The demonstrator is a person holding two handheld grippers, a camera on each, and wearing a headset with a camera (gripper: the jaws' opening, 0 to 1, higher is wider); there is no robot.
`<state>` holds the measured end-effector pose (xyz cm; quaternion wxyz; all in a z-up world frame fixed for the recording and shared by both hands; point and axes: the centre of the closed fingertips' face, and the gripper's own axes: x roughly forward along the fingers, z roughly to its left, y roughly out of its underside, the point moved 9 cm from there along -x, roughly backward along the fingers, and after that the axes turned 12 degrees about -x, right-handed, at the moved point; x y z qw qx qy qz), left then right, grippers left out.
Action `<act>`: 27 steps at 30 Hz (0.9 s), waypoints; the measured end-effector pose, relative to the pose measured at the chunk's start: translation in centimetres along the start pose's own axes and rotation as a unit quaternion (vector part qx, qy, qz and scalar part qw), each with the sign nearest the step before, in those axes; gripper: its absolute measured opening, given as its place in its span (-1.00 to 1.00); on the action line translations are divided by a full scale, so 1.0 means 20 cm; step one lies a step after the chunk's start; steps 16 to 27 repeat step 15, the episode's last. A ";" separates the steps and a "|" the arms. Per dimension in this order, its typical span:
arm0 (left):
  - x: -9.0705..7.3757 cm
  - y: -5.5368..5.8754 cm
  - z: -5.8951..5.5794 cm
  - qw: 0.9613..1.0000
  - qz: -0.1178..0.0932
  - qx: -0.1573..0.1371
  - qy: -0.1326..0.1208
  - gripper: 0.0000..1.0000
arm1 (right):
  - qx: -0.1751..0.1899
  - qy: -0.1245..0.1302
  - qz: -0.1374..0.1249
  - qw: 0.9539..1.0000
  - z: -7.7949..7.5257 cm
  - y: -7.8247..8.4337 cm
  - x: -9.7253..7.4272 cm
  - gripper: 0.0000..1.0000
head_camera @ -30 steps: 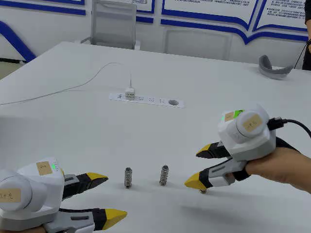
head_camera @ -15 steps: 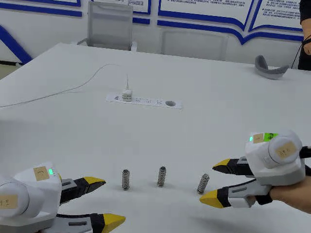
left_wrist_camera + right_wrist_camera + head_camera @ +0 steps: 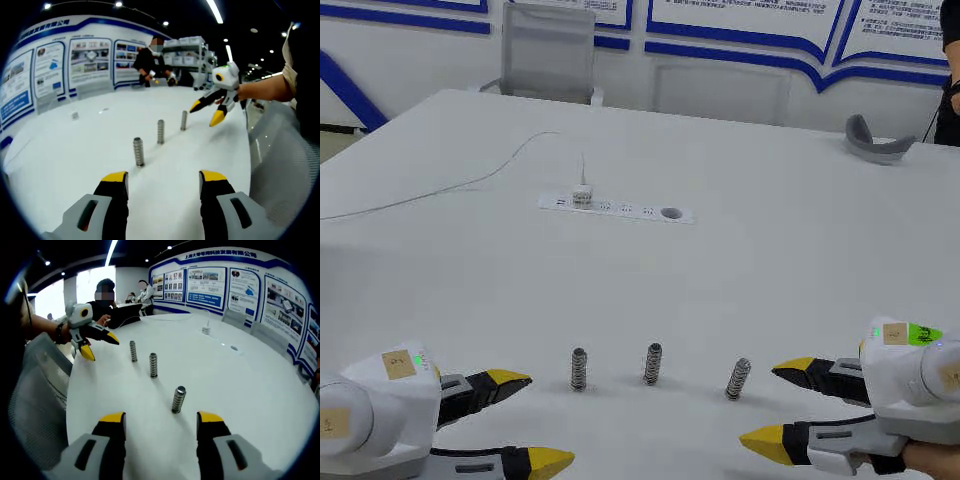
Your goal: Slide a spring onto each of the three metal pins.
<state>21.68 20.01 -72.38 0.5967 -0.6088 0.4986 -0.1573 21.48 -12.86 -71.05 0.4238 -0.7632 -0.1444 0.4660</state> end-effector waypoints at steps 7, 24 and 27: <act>-0.01 0.02 0.01 1.000 -0.003 -0.006 -0.004 0.17 | 0.015 0.021 -0.022 0.999 0.01 0.00 -0.02 0.18; -0.01 0.03 0.01 1.000 -0.003 -0.010 -0.005 0.17 | 0.022 0.023 -0.027 0.999 0.03 0.00 -0.01 0.18; -0.01 0.03 0.01 1.000 -0.003 -0.010 -0.005 0.17 | 0.022 0.023 -0.027 0.999 0.03 0.00 -0.01 0.18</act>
